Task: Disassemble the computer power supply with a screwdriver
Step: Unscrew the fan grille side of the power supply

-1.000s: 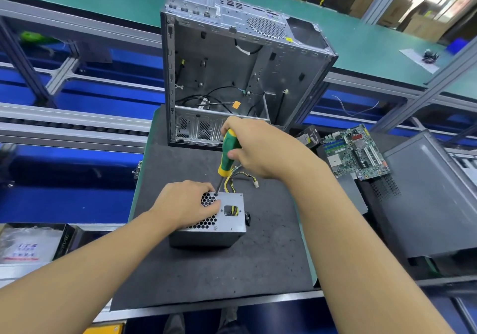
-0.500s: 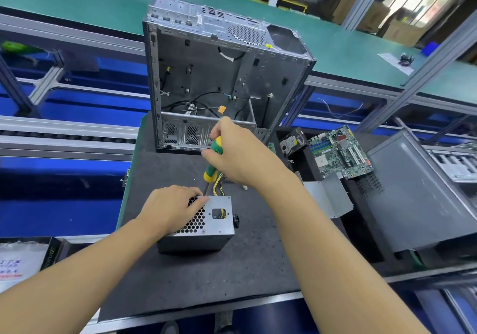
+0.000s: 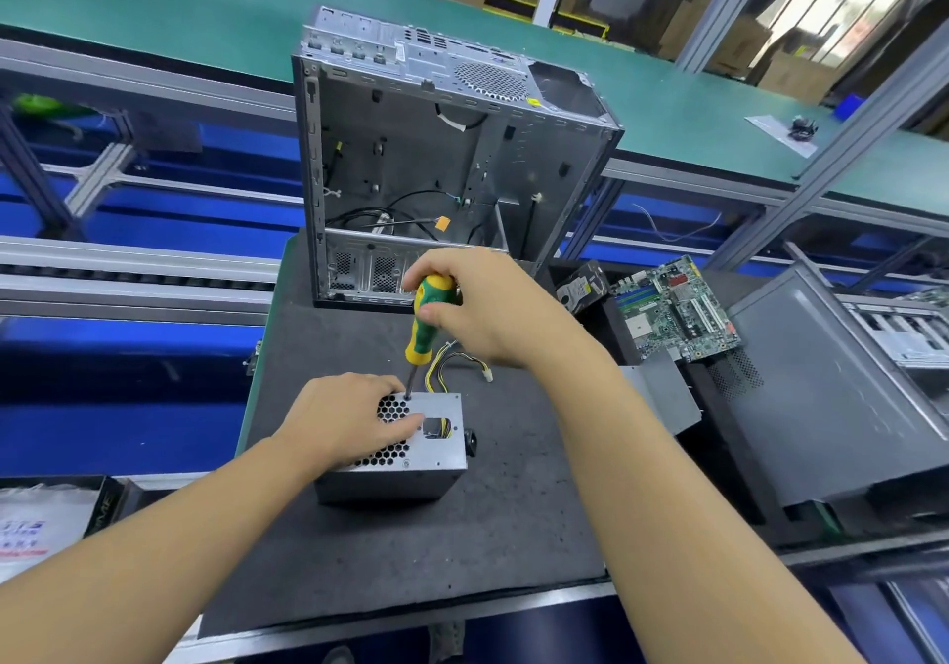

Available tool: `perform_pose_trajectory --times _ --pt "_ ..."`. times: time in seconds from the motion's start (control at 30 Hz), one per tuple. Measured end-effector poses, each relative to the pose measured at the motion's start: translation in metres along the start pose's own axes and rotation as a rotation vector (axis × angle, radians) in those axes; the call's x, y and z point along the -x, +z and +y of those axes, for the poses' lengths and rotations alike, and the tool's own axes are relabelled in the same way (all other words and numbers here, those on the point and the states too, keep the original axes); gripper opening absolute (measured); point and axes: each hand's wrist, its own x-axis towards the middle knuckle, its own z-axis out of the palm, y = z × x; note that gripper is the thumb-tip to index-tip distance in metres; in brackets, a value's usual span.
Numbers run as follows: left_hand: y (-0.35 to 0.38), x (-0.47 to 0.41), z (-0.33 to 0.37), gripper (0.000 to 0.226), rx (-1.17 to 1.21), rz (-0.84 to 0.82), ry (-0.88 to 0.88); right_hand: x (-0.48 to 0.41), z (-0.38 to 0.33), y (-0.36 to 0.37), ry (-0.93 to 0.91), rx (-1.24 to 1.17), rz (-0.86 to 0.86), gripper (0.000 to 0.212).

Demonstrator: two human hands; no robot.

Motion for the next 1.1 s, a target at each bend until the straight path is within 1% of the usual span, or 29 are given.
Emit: perform_pose_trajectory --times 0.07,0.13,0.17,0.23,0.3,0.4,0.43,0.5,0.63,0.77,0.8,0.87,0.93,1.0,1.07,1.1 --pt "0.0 0.0 0.0 0.051 -0.002 0.001 -0.005 0.0 -0.003 0.001 -0.017 -0.018 -0.027 0.021" --pt "0.0 0.001 0.0 0.053 -0.003 0.005 -0.004 -0.001 -0.005 0.004 -0.037 -0.045 -0.012 0.006" --pt "0.0 0.002 0.0 0.054 -0.003 0.005 -0.003 -0.001 -0.006 0.005 -0.045 -0.061 0.004 0.005" --pt "0.0 0.002 0.0 0.057 -0.002 0.007 -0.002 -0.002 -0.006 0.008 -0.066 -0.071 0.055 0.016" --pt "0.0 0.003 0.0 0.059 -0.004 0.008 0.0 -0.001 -0.007 0.009 -0.083 -0.064 0.11 0.016" --pt "0.001 0.003 -0.001 0.061 -0.007 0.006 0.003 0.0 -0.007 0.01 -0.053 -0.1 0.097 0.034" --pt "0.002 0.003 -0.001 0.061 -0.008 0.007 0.005 0.0 -0.006 0.01 -0.031 -0.1 0.087 0.033" --pt "0.002 0.003 -0.001 0.06 -0.012 0.012 0.007 0.001 -0.003 0.011 -0.001 -0.076 0.086 0.024" --pt "0.003 0.004 0.0 0.061 -0.023 0.021 0.006 0.006 -0.002 0.009 -0.04 -0.101 0.078 0.015" --pt "0.002 0.004 0.0 0.061 -0.023 0.013 0.004 0.009 -0.004 0.002 -0.06 -0.042 -0.01 0.022" --pt "0.002 0.004 0.0 0.061 -0.021 0.016 0.005 0.01 -0.005 0.001 -0.052 -0.051 -0.029 0.024" --pt "0.001 0.005 0.0 0.06 -0.017 0.022 0.006 0.011 -0.007 0.002 -0.005 -0.146 -0.056 0.028" --pt "0.002 0.005 0.0 0.061 -0.008 0.021 -0.001 0.01 -0.008 0.006 0.016 -0.181 -0.031 0.021" --pt "0.002 0.004 0.0 0.063 0.002 0.023 -0.005 0.009 -0.009 0.013 -0.025 -0.173 0.013 0.011" --pt "0.002 0.004 0.0 0.063 0.0 0.031 -0.003 0.007 -0.011 0.019 -0.054 -0.169 0.048 0.016" --pt "0.002 0.004 0.0 0.063 -0.007 0.033 0.001 0.007 -0.011 0.02 -0.056 -0.165 0.06 0.015"
